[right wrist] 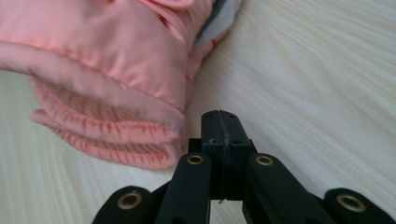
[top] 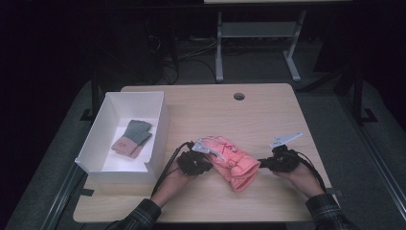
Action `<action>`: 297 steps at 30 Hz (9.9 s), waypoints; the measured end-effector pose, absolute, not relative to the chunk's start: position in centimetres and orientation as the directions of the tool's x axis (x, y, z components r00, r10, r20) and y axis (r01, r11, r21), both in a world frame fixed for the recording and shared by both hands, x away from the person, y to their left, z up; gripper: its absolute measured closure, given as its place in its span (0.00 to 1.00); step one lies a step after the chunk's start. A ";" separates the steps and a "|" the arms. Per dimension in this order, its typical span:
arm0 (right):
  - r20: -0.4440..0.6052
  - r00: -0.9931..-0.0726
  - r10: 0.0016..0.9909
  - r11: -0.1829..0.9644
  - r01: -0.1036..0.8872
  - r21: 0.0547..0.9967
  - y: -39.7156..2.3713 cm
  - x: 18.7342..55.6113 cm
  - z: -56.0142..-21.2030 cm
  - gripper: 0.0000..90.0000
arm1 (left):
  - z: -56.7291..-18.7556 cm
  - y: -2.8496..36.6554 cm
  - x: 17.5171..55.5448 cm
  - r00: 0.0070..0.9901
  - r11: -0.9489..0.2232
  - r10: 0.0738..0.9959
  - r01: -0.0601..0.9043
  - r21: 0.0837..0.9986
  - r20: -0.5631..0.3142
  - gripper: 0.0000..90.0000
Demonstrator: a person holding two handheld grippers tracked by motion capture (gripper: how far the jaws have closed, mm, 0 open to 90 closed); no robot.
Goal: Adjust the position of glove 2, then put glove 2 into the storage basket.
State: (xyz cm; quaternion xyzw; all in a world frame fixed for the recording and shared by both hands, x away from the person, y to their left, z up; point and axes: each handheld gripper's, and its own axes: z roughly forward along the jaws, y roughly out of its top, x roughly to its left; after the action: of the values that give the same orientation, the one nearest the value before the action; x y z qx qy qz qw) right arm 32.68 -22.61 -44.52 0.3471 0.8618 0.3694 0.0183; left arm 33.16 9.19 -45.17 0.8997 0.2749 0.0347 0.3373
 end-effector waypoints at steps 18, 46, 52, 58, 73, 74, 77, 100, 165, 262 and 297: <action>0.249 -0.816 0.521 0.539 0.541 0.646 -20.8 31.0 -44.8 1.00 | -44.8 8.4 35.6 0.852 -0.605 0.503 0.468 0.644 -0.146 1.00; 0.240 -0.850 0.469 0.578 0.501 0.644 -17.7 26.8 -44.5 1.00 | -44.5 7.8 35.2 0.874 -0.594 0.450 0.448 0.668 -0.186 1.00; 0.210 -0.816 0.538 0.534 0.523 0.664 -19.7 26.5 -43.7 1.00 | -43.5 9.4 34.5 0.873 -0.595 0.459 0.439 0.673 -0.164 0.99; 0.198 -0.790 0.581 0.465 0.522 0.715 -21.4 26.8 -42.5 1.00 | -43.0 11.0 33.5 0.873 -0.606 0.458 0.444 0.660 -0.166 0.91; 0.190 -0.750 0.633 0.362 0.505 0.784 -21.0 29.8 -41.1 1.00 | -43.0 10.9 33.7 0.871 -0.605 0.465 0.446 0.660 -0.162 0.65; 0.184 -0.752 0.633 0.370 0.503 0.781 -20.9 30.0 -41.3 1.00 | -43.0 10.9 33.7 0.872 -0.610 0.463 0.443 0.657 -0.159 0.64; 0.191 -0.748 0.636 0.377 0.516 0.769 -20.4 30.4 -41.9 1.00 | -42.9 10.9 33.7 0.872 -0.605 0.460 0.445 0.661 -0.166 0.63; 0.162 -0.737 0.656 0.459 0.560 0.690 -16.8 31.6 -44.8 1.00 | -39.9 10.2 34.5 0.866 -0.525 0.451 0.454 0.721 -0.216 0.28; 0.160 -0.744 0.649 0.486 0.566 0.666 -15.9 31.9 -45.5 1.00 | -46.4 6.0 38.4 0.741 -0.548 0.356 0.659 0.515 -0.569 0.58; 0.158 -0.619 0.769 0.360 0.624 0.693 -22.6 29.4 -45.4 0.12 | -29.0 33.1 40.7 0.564 -0.249 0.747 0.729 0.638 -0.352 0.66; 0.168 -0.625 0.762 0.358 0.624 0.695 -22.7 29.4 -45.4 0.12 | -40.8 31.6 43.8 0.473 -0.259 0.766 0.847 0.465 -0.435 0.51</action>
State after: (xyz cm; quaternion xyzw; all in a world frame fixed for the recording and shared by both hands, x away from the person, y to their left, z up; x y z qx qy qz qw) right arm 29.43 -22.68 -45.44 0.4231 0.8189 0.3768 0.0920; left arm 43.76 31.59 -40.84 0.7910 0.5098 -0.0605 0.3327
